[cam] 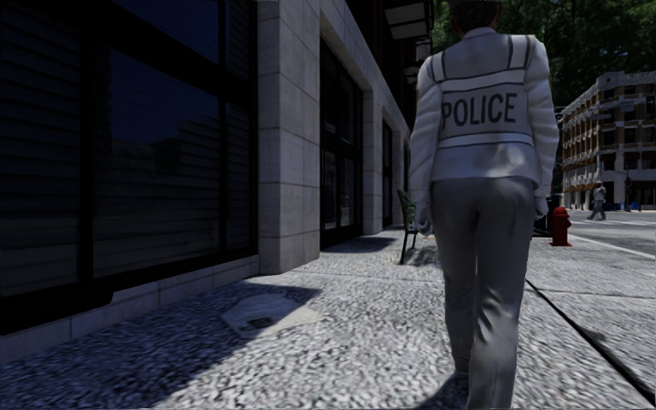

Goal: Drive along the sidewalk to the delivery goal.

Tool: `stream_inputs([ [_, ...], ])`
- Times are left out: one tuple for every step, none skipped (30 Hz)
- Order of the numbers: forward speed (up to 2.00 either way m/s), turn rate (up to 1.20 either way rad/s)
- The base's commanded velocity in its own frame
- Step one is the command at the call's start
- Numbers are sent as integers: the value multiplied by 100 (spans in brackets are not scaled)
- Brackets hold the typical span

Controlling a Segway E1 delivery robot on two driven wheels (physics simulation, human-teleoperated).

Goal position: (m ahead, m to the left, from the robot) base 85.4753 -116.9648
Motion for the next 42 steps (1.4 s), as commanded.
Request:
stream_inputs([
  [158, 50],
  [155, 50],
  [155, 50],
  [155, 50],
  [155, 50],
  [155, 50],
  [155, 50],
  [155, 50],
  [155, 50],
  [155, 48],
  [155, 40],
  [155, 0],
  [155, 0],
  [155, 0],
  [156, 0],
  [156, 0],
  [156, 0],
  [156, 0],
  [156, 0],
  [156, 0],
  [156, 0],
  [156, 0],
  [156, 0],
  [157, -11],
  [157, -26],
  [157, -26],
  [157, -34],
  [157, -36],
  [157, -37],
  [158, -37],
  [158, -37],
  [158, -37],
  [158, -37],
  [158, -37],
  [158, -37],
  [158, -37],
  [158, -38],
  [158, -43],
  [158, -48],
  [158, -48],
  [158, -49],
  [158, -49],
])
